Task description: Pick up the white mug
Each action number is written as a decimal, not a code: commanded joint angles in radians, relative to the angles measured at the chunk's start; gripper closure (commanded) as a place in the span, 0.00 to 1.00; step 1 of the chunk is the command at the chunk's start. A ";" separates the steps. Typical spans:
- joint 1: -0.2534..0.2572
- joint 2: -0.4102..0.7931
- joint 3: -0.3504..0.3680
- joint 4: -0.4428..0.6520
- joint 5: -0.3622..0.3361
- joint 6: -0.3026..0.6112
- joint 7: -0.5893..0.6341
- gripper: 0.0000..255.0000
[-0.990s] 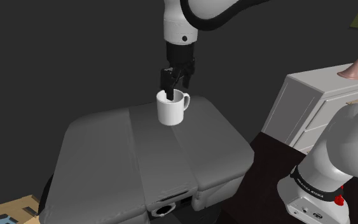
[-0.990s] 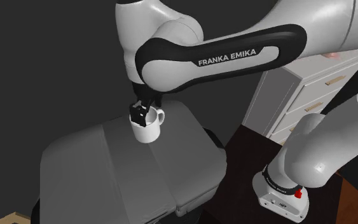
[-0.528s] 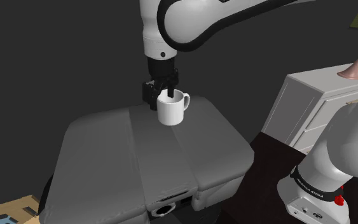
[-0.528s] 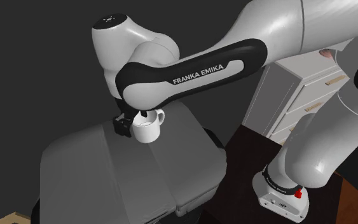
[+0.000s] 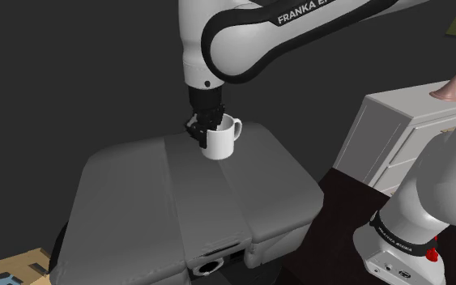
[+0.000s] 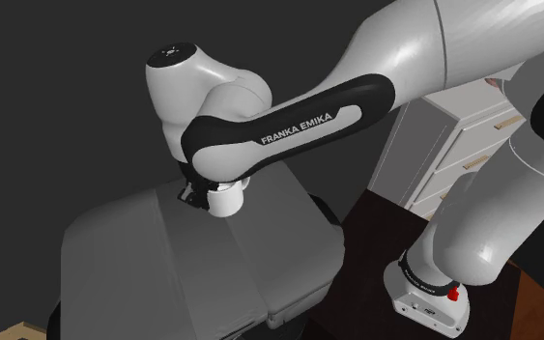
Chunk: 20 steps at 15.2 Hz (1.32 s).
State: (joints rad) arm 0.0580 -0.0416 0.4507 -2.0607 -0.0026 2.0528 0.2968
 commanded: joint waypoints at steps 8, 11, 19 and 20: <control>0.000 0.003 0.000 0.001 -0.001 0.002 0.001 1.00; -0.001 -0.009 -0.001 0.029 0.004 -0.037 -0.004 1.00; -0.003 -0.031 -0.005 0.116 0.014 -0.143 -0.013 1.00; -0.003 -0.032 -0.005 0.127 0.015 -0.156 -0.014 1.00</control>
State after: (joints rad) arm 0.0552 -0.0727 0.4453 -1.9469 0.0118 1.9113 0.2830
